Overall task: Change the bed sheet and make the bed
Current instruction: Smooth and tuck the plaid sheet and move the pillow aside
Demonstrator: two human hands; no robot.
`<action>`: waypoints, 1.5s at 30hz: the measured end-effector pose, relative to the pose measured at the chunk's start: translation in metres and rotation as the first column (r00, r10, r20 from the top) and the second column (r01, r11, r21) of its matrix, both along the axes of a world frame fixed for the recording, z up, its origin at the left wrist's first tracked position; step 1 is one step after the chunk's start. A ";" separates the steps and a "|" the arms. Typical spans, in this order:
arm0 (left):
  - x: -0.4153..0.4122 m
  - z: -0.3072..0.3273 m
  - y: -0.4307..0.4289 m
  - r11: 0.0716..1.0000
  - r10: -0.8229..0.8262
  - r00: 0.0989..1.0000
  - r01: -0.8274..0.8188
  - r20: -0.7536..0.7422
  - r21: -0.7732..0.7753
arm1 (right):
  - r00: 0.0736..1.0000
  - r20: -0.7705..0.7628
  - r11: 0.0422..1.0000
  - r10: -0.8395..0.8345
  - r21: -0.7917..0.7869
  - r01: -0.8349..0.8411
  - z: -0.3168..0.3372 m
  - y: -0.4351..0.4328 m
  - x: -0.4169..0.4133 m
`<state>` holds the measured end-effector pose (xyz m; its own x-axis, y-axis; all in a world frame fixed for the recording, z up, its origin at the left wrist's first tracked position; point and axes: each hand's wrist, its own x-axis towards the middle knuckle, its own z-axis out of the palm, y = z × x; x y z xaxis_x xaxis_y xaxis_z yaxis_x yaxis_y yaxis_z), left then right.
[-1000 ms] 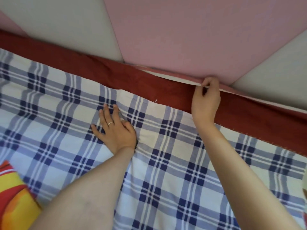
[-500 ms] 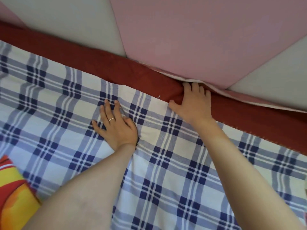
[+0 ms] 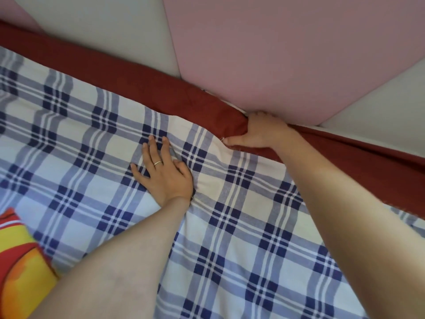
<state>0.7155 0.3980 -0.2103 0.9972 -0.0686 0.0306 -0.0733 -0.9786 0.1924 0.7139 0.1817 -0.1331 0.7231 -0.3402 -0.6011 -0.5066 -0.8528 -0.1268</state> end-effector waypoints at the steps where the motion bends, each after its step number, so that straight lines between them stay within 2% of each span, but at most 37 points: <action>1: 0.001 0.000 0.000 1.000 0.000 1.000 0.000 -0.001 0.000 | 0.999 -0.032 0.997 -0.009 0.072 0.011 0.003 -0.003 0.004; 5: 0.000 0.001 0.001 1.000 -0.010 1.000 0.010 0.004 -0.004 | 0.996 0.008 0.931 -0.093 0.356 0.084 0.012 -0.005 -0.005; 9: 0.000 0.001 0.001 1.000 -0.004 1.000 0.004 0.006 0.000 | 0.981 0.084 0.856 -0.177 0.505 0.112 0.031 -0.009 -0.013; 11: 0.001 0.001 0.001 1.000 -0.002 1.000 0.002 0.011 0.005 | 0.961 0.146 0.849 -0.236 0.511 0.131 0.036 -0.009 -0.003; 15: 0.001 0.000 0.000 1.000 0.001 1.000 -0.001 0.019 0.001 | 0.949 0.223 0.869 -0.222 0.486 0.090 0.027 -0.001 0.022; 17: 0.002 0.000 0.000 1.000 0.000 1.000 0.000 0.020 0.004 | 0.920 0.161 0.774 -0.358 0.602 0.196 0.022 -0.001 0.027; 19: 0.002 -0.001 0.001 1.000 -0.003 1.000 0.003 0.020 0.006 | 0.903 0.101 0.703 -0.417 0.666 0.250 0.019 -0.001 0.028; 22: 0.002 -0.001 0.001 1.000 -0.001 1.000 0.000 0.024 0.007 | 0.924 0.037 0.723 -0.379 0.635 0.272 0.020 0.002 0.039; 25: 0.002 -0.002 0.001 1.000 0.002 1.000 -0.002 0.030 0.001 | 0.972 -0.112 0.778 -0.208 0.583 0.234 0.038 0.012 0.062; 26: 0.002 -0.002 0.002 1.000 0.003 1.000 -0.004 0.030 0.003 | 0.977 -0.121 0.781 -0.174 0.587 0.211 0.041 0.017 0.069; 28: 0.003 -0.003 0.002 1.000 0.001 1.000 -0.001 0.031 0.005 | 0.976 -0.049 0.721 -0.212 0.667 0.190 0.036 0.025 0.077; 30: 0.004 -0.003 0.002 1.000 -0.001 0.999 0.001 0.036 -0.002 | 0.929 0.000 0.614 -0.370 0.751 0.245 0.029 0.029 0.076; 32: 0.004 -0.002 0.001 1.000 -0.009 0.999 0.009 0.039 -0.008 | 0.836 -0.092 0.446 -0.541 0.811 0.378 0.024 0.026 0.070; 33: 0.004 -0.002 0.002 1.000 -0.005 0.999 0.005 0.038 -0.005 | 0.819 -0.126 0.423 -0.559 0.806 0.413 0.023 0.026 0.070; 34: 0.005 -0.002 0.002 1.000 -0.003 0.999 0.003 0.037 -0.002 | 0.832 -0.120 0.472 -0.542 0.776 0.420 0.023 0.026 0.072; 35: 0.005 -0.002 0.003 1.000 -0.003 0.999 0.003 0.034 -0.001 | 0.865 -0.083 0.568 -0.495 0.723 0.394 0.021 0.027 0.076; 37: 0.003 -0.002 0.003 1.000 0.000 0.999 0.000 0.032 -0.002 | 0.944 0.012 0.777 -0.330 0.572 0.264 0.019 0.034 0.086; 38: 0.004 -0.002 0.002 1.000 0.003 1.000 -0.003 0.031 0.001 | 0.965 0.033 0.835 -0.261 0.509 0.208 0.019 0.039 0.090; 39: 0.004 -0.001 0.003 1.000 0.004 1.000 -0.004 0.028 0.004 | 0.973 0.038 0.860 -0.228 0.476 0.183 0.016 0.042 0.094; 42: 0.005 -0.002 0.002 1.000 -0.004 1.000 0.005 0.026 -0.004 | 0.979 -0.051 0.851 -0.197 0.487 0.197 0.014 0.039 0.095; 44: 0.005 -0.001 0.002 1.000 -0.006 1.000 0.006 0.025 -0.003 | 0.995 -0.053 0.907 -0.087 0.409 0.101 0.013 0.038 0.099; 45: 0.005 -0.001 0.002 1.000 -0.006 1.000 0.006 0.025 -0.002 | 0.999 -0.003 0.932 -0.037 0.362 0.035 0.011 0.040 0.101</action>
